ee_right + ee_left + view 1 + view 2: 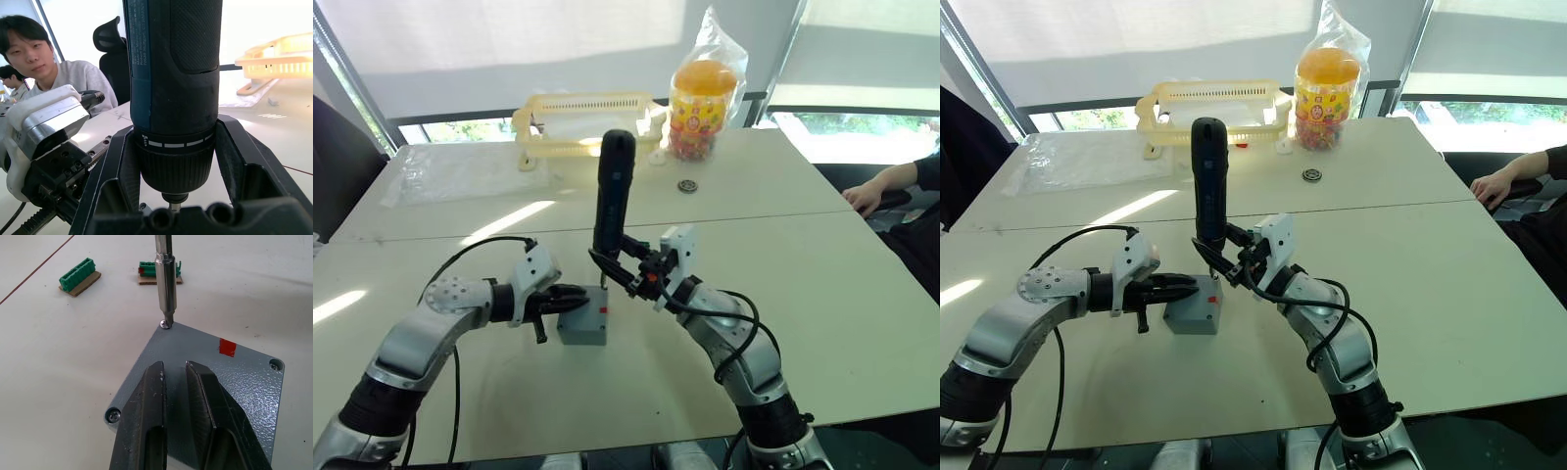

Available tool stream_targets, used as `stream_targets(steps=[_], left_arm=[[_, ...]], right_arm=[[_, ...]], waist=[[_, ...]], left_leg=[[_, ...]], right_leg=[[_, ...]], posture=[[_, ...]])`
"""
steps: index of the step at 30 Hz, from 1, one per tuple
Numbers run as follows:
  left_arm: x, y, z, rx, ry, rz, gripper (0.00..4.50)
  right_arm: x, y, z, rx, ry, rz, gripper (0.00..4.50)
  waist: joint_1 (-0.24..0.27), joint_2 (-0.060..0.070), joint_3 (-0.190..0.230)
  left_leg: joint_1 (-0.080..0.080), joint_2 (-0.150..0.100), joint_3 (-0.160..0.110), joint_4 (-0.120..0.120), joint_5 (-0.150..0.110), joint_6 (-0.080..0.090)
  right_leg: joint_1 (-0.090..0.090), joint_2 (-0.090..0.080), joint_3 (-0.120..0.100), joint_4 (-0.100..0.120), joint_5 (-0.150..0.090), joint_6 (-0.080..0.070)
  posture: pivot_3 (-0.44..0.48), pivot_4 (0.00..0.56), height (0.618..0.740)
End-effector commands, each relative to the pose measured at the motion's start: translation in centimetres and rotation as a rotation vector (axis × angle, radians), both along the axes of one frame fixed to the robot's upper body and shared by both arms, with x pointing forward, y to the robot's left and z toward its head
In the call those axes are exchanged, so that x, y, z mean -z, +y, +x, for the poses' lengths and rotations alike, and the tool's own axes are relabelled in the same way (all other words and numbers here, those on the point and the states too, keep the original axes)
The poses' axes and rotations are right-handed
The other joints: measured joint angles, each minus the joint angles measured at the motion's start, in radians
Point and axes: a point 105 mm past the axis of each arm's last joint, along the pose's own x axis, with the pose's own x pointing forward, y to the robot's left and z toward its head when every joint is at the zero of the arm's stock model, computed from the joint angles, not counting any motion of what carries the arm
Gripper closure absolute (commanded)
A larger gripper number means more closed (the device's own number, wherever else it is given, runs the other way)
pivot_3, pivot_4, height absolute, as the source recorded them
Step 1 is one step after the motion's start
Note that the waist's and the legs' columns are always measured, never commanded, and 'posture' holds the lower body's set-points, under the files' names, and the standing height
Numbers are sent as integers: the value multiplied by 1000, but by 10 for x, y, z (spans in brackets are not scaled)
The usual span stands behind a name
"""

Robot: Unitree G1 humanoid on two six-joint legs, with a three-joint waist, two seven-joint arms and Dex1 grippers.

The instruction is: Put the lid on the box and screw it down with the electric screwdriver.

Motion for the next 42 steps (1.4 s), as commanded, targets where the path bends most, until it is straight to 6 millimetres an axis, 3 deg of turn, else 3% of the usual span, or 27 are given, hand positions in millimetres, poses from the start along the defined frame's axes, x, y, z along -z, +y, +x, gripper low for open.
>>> stream_targets(steps=[1, 17, 27, 42], left_arm=[[7, 2, 1, -15, 18, 20, 3833], [7, 2, 0, -10, 20, 24, 3833], [8, 2, 0, -7, 23, 26, 3833], [8, 3, 0, -4, 24, 33, 3833]], right_arm=[[-21, -4, -3, 11, -90, 51, 2747], [-15, -7, -2, 20, -67, 48, 2747], [-34, -8, -6, 20, -103, 99, 2747], [-32, -5, -7, 17, -95, 99, 2747]], waist=[[0, 0, 0], [0, 0, 0], [0, 0, 0], [0, 0, 0]], left_leg=[[0, 0, 0, 0, 0, 0], [0, 0, 0, 0, 0, 0], [0, 0, 0, 0, 0, 0], [0, 0, 0, 0, 0, 0]], right_leg=[[0, 0, 0, 0, 0, 0], [0, 0, 0, 0, 0, 0], [0, 0, 0, 0, 0, 0], [0, 0, 0, 0, 0, 0]], posture=[[0, 150, 740], [0, 150, 740], [0, 150, 740], [0, 150, 740]])
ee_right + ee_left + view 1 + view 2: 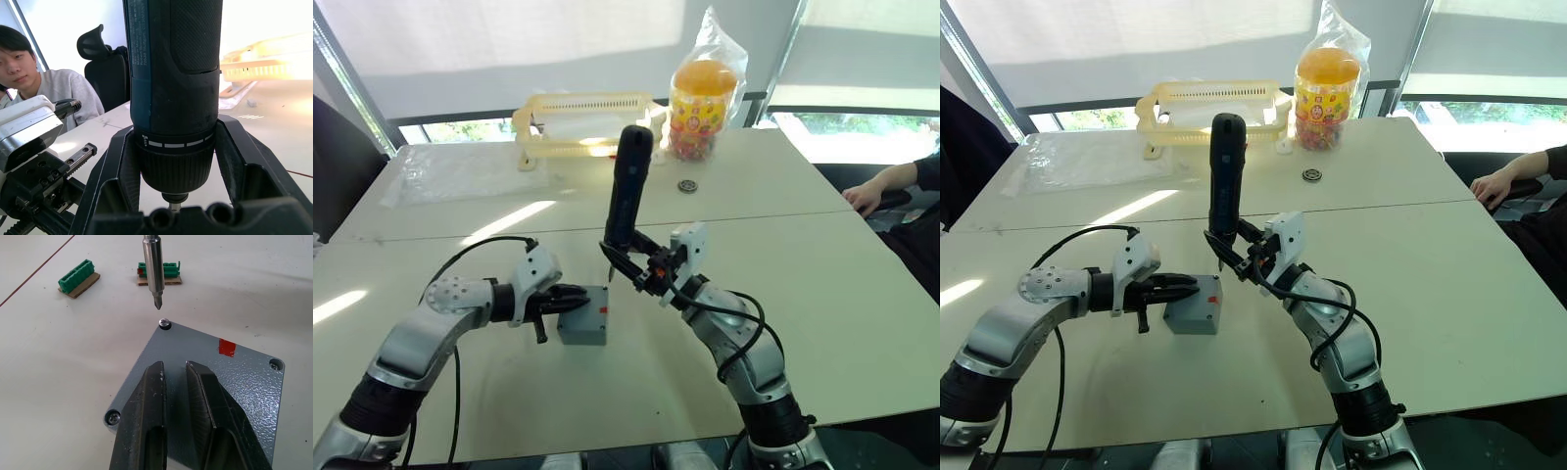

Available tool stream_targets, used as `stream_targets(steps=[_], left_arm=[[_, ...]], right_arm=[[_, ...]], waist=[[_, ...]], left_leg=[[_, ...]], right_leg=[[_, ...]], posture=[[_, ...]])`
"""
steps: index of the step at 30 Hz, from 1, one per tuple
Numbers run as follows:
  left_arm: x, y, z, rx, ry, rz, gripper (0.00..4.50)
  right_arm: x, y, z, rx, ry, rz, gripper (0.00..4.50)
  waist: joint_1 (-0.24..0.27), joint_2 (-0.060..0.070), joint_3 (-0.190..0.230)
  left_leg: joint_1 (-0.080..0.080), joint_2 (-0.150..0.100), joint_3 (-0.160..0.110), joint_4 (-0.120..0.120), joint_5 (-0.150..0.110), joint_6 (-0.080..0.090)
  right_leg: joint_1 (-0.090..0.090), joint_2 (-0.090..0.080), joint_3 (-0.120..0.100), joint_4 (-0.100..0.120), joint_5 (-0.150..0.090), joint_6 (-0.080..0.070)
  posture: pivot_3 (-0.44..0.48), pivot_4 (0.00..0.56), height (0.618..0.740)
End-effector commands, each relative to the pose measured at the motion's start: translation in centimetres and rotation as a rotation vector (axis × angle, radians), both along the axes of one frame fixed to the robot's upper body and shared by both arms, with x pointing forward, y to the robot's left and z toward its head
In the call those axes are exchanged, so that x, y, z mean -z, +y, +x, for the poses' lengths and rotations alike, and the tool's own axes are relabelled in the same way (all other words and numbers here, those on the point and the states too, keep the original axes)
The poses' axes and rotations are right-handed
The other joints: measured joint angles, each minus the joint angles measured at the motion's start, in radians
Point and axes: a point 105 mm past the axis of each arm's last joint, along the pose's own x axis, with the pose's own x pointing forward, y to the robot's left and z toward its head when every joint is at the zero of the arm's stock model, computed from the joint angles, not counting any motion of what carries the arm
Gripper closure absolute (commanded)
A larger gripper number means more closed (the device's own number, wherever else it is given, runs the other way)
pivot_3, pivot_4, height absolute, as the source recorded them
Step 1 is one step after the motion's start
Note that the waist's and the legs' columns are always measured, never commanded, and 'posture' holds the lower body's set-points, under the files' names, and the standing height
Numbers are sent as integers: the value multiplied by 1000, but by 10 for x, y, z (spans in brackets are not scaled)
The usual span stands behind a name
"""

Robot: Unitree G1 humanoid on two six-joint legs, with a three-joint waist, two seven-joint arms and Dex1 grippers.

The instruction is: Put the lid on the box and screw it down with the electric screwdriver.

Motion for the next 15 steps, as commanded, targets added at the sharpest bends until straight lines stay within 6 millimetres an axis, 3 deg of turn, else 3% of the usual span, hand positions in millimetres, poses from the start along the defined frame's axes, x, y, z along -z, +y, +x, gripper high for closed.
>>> stream_targets(steps=[1, 15], left_arm=[[8, 4, 0, -13, 31, 28, 3833], [9, 4, 0, -12, 32, 28, 3833]], right_arm=[[-29, 6, -13, -41, -104, 60, 2747], [-25, 8, -16, -51, -94, 50, 2747]], waist=[[0, 0, 0], [0, 0, 0]], left_leg=[[0, 0, 0, 0, 0, 0], [0, 0, 0, 0, 0, 0]], right_leg=[[0, 0, 0, 0, 0, 0], [0, 0, 0, 0, 0, 0]], posture=[[0, 150, 740], [0, 150, 740]])
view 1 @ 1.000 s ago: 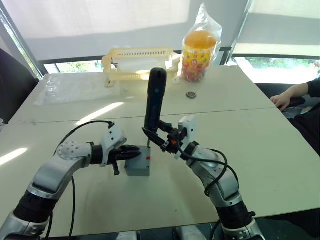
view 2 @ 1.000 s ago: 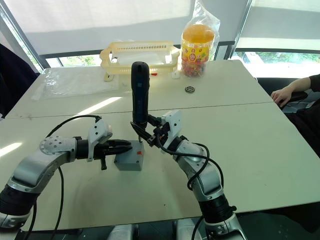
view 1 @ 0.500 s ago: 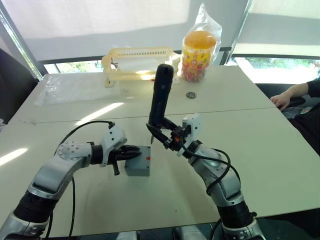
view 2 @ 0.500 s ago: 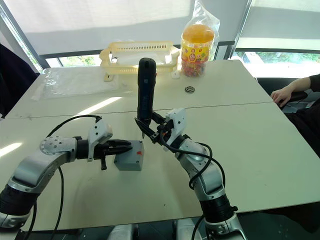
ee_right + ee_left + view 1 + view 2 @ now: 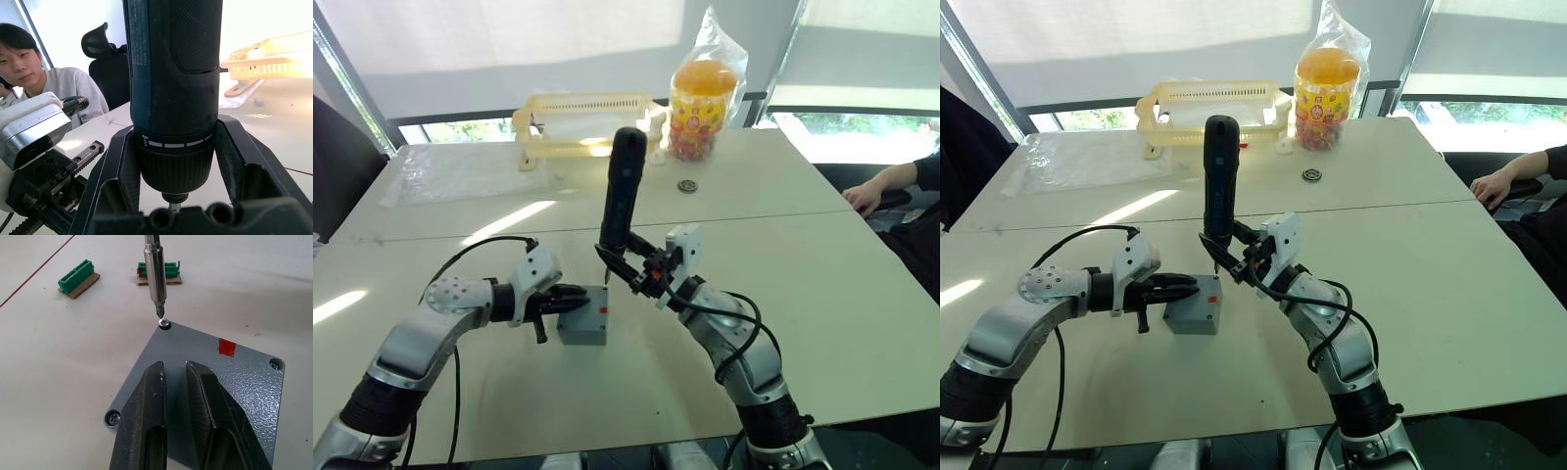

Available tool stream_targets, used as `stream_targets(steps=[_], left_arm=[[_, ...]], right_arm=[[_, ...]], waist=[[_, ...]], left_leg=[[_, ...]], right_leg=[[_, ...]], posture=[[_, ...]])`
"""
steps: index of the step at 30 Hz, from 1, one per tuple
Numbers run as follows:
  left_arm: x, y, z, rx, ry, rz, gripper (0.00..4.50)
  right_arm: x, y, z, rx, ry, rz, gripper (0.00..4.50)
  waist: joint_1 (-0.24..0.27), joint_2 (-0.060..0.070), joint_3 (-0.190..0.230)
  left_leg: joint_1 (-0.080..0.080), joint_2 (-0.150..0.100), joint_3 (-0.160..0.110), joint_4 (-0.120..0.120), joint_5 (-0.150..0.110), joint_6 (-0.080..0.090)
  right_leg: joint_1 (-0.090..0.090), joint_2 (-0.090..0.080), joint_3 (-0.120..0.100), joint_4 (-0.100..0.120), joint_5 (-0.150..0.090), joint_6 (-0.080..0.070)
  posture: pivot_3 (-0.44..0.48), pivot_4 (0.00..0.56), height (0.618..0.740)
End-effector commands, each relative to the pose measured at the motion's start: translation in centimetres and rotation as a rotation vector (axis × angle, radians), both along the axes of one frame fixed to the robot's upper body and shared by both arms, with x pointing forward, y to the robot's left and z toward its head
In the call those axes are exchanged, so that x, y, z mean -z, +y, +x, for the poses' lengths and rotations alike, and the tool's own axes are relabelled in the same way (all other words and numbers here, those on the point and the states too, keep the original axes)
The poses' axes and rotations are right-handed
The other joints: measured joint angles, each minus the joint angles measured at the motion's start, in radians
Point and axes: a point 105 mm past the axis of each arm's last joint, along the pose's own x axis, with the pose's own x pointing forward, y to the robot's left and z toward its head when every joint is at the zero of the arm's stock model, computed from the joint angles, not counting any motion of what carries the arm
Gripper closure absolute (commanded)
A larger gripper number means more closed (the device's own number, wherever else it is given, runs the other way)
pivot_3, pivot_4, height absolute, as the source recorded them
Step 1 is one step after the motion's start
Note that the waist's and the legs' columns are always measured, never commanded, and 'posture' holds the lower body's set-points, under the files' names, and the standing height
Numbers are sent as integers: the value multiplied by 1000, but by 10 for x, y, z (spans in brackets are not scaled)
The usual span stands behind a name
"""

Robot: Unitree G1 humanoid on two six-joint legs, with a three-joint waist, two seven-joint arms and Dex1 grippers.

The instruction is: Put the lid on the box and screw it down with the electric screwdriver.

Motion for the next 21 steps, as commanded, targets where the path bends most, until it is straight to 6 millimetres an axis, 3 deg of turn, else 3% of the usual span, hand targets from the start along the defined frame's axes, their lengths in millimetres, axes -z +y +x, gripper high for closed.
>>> stream_targets(steps=[1, 21], left_arm=[[9, 4, 0, -12, 32, 24, 3833], [9, 5, 1, -23, 28, 24, 3833]], right_arm=[[-25, 3, -13, -34, -93, 54, 2747], [-15, 8, -15, -54, -73, 17, 2747]], waist=[[0, 0, 0], [0, 0, 0]], left_leg=[[0, 0, 0, 0, 0, 0], [0, 0, 0, 0, 0, 0]], right_leg=[[0, 0, 0, 0, 0, 0], [0, 0, 0, 0, 0, 0]], posture=[[0, 150, 740], [0, 150, 740]])
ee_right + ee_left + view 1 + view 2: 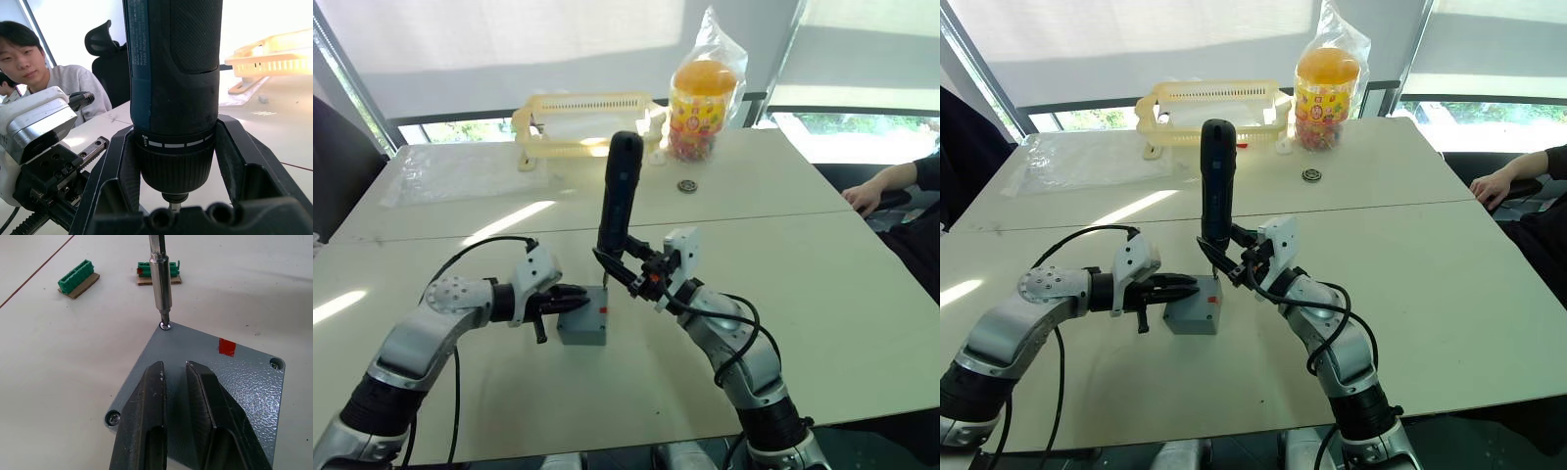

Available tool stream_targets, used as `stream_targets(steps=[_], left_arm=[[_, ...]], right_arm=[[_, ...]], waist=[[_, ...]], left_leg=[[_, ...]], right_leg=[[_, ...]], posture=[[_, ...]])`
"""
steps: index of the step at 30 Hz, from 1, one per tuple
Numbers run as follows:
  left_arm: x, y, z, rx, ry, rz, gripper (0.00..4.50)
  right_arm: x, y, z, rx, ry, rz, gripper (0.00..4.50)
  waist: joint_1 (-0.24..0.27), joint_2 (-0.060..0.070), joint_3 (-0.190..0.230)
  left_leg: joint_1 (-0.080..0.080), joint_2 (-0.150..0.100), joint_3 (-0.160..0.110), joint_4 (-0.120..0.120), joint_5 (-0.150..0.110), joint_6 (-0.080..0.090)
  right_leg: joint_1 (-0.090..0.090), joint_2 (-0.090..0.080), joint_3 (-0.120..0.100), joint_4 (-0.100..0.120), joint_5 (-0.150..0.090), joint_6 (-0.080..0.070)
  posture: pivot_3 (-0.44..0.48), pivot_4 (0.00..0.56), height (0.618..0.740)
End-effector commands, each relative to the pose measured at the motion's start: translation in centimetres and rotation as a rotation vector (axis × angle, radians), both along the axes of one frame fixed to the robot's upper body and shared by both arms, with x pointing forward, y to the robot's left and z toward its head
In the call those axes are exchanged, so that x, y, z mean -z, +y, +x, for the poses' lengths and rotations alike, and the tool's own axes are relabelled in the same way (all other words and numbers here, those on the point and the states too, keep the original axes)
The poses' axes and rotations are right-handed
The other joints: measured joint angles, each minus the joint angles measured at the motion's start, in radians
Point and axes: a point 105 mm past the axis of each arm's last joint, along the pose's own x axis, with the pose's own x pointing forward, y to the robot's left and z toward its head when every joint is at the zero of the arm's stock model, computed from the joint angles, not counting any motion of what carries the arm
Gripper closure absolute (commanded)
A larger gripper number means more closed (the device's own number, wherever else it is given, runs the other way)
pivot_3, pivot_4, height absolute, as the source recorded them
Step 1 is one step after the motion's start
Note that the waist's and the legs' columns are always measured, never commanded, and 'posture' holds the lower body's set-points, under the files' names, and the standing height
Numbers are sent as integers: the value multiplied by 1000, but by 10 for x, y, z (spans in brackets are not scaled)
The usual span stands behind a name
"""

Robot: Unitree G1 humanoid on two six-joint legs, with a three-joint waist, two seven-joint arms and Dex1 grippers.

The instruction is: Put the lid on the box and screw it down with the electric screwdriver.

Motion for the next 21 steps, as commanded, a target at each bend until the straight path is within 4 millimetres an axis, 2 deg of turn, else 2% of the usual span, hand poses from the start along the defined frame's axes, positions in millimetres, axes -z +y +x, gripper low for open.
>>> stream_targets(steps=[1, 10, 21], left_arm=[[8, 5, 1, -21, 32, 20, 3833], [9, 4, 1, -22, 31, 21, 3833], [19, 2, -1, -4, 26, 61, 3833]], right_arm=[[-16, 6, -12, -42, -77, 12, 2747], [6, 9, -6, -29, -81, -125, 2747], [18, 10, -2, -8, -150, -251, 2747]], waist=[[0, 0, 0], [-2, 0, -2], [-2, 0, -3]], left_leg=[[0, 0, 0, 0, 0, 0], [1, 0, 0, 0, 0, 0], [9, 0, 0, -1, 0, 0]], right_leg=[[0, 0, 0, 0, 0, 0], [1, 0, 0, 0, 0, 0], [9, 0, 0, -1, 0, 0]], posture=[[0, 150, 740], [0, 150, 740], [0, 150, 740]])
